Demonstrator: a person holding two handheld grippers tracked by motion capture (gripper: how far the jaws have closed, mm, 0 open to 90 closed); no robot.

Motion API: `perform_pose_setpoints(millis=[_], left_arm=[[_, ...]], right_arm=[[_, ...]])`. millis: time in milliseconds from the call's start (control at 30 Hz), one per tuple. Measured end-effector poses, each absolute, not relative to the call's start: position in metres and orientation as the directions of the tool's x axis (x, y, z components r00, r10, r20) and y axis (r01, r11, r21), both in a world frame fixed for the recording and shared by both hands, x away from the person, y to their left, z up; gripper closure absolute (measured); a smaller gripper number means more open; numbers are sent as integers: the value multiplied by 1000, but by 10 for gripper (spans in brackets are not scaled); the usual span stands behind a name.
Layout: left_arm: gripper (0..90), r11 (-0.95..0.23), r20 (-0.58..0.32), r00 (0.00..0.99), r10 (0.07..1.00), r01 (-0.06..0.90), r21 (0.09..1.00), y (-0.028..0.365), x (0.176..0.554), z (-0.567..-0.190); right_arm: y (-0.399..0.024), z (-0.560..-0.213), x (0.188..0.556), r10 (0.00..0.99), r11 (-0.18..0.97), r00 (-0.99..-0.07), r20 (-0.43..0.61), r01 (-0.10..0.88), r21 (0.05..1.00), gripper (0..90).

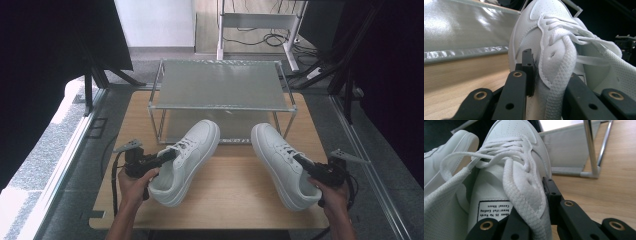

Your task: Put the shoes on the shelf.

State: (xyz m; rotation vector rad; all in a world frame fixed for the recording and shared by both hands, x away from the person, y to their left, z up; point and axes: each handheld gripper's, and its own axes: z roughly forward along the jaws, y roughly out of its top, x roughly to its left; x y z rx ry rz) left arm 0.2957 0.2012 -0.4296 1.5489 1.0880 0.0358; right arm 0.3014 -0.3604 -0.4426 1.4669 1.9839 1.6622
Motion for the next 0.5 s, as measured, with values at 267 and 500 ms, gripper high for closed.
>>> perform_pose_setpoints(millis=[267,500], left_arm=[[816,142,-531,580,618,582,800,203,292,-421],[816,170,-548,580,603,577,799,206,291,-418]], right_arm=[[-352,-433,300,740,-107,-514,435,548,829,847],[-346,-424,298,726,-124,-526,443,533,837,847]])
